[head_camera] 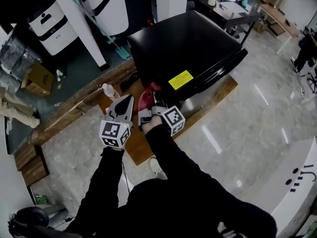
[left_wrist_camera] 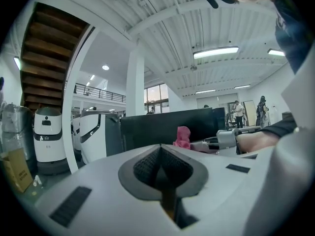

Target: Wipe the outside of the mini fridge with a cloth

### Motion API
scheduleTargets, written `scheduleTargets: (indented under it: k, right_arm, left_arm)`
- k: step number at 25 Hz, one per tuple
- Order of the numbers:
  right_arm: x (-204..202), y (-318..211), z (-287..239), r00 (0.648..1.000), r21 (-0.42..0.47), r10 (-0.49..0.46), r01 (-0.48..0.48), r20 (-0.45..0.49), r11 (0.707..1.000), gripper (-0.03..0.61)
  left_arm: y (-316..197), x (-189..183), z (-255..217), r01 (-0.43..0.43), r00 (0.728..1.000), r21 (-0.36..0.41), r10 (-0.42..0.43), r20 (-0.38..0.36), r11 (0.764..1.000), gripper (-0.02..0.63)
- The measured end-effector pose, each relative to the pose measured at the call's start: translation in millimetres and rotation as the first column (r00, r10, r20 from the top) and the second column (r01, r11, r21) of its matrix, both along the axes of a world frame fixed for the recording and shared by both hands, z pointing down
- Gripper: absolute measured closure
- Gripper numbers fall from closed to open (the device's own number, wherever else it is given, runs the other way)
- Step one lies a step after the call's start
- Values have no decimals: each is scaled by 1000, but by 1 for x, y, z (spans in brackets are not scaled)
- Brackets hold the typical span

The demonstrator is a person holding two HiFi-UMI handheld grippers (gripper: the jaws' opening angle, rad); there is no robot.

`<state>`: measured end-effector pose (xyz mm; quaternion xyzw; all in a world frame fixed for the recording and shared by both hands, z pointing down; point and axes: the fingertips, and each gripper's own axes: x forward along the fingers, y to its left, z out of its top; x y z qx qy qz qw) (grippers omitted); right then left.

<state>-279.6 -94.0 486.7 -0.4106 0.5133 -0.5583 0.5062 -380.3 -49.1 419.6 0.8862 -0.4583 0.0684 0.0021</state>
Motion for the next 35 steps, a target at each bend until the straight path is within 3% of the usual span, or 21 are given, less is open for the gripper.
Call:
scheduleTargets:
  k: [8,18,23,28,35]
  right_arm:
    - [38,56,-4,1000,9,2,-3,10,1000,485]
    - [71,107,-6,1000,58,5,-5,-9,998,483]
    - [56,129,-24,996,142,-33,44,-79,989,482]
    - [27,124,-36,987,164,-79,102,-139,981,482]
    - [-40,81,-12,968,145,-121,155,-220,977,480]
  left_arm:
    - [51,60,-14,-46,999,23,46,23,999,609]
    - [108,96,-21,-55,996,32,53,76,998,609]
    - [118,75,-38,-13,997,56,8,82,998,609]
    - [101,40,-52,35,997,84,-41,72,996,609]
    - [45,-15,-16,36,999,21,-37,6,999,609]
